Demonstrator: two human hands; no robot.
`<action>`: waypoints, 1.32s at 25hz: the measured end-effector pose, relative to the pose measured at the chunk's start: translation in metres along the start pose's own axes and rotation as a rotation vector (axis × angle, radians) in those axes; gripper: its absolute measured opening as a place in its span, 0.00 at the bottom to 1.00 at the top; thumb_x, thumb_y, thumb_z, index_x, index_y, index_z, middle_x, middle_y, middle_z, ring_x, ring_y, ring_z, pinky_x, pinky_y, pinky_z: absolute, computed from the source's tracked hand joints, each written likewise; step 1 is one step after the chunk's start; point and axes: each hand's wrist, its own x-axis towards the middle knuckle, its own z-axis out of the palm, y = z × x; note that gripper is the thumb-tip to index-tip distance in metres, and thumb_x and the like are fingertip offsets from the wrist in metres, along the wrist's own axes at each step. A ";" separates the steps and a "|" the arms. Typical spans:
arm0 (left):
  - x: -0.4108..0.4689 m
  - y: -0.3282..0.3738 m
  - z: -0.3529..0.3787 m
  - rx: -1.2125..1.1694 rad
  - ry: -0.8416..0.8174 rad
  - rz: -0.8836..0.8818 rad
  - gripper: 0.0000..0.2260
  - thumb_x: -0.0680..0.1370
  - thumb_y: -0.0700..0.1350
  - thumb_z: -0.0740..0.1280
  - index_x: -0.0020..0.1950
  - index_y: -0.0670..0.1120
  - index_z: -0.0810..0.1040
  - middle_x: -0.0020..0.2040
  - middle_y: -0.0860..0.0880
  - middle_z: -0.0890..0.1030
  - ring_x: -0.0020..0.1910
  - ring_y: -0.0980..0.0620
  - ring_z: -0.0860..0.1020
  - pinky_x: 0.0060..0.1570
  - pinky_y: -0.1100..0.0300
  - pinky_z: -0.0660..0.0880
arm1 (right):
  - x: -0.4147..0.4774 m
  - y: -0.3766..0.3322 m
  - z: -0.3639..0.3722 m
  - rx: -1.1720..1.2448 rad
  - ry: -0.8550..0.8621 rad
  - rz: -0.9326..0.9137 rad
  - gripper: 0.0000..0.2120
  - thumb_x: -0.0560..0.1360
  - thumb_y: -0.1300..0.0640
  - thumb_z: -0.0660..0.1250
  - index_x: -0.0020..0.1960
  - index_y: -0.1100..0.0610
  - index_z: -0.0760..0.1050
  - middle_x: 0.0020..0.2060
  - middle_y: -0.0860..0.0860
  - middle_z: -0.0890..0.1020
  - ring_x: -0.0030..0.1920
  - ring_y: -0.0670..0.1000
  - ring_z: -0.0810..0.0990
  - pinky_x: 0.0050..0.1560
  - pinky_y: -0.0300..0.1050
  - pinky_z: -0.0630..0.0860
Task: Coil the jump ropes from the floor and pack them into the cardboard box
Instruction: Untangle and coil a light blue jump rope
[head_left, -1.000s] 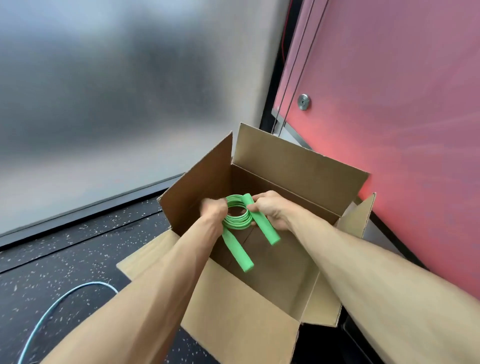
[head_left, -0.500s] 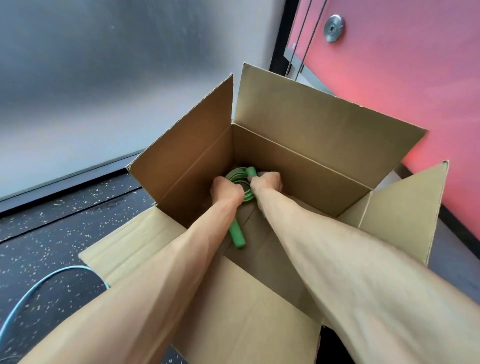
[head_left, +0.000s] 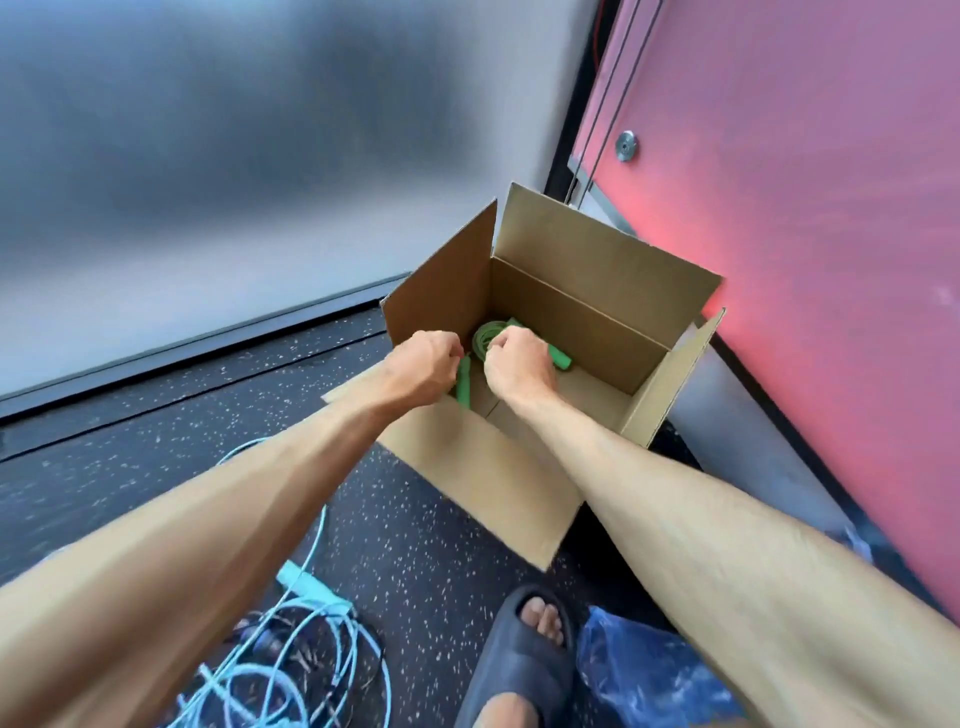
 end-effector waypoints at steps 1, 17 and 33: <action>-0.029 -0.008 -0.012 0.039 0.037 0.066 0.13 0.79 0.41 0.58 0.58 0.45 0.80 0.55 0.43 0.82 0.54 0.41 0.80 0.52 0.50 0.77 | -0.028 -0.011 -0.001 -0.001 -0.016 -0.078 0.11 0.74 0.59 0.59 0.50 0.54 0.80 0.53 0.55 0.82 0.58 0.58 0.78 0.56 0.47 0.74; -0.309 -0.198 0.080 -0.005 0.036 -0.326 0.12 0.78 0.40 0.59 0.57 0.42 0.79 0.54 0.39 0.81 0.54 0.39 0.78 0.54 0.45 0.76 | -0.212 -0.008 0.199 -0.318 -0.572 -0.306 0.11 0.74 0.63 0.60 0.46 0.59 0.81 0.47 0.60 0.85 0.49 0.61 0.82 0.52 0.50 0.79; -0.253 -0.245 0.114 -0.663 0.296 -0.955 0.09 0.72 0.37 0.60 0.44 0.50 0.73 0.41 0.43 0.84 0.42 0.41 0.83 0.49 0.49 0.81 | -0.165 0.009 0.284 -0.508 -0.776 -0.192 0.13 0.76 0.62 0.64 0.33 0.57 0.69 0.33 0.54 0.72 0.37 0.55 0.70 0.32 0.43 0.65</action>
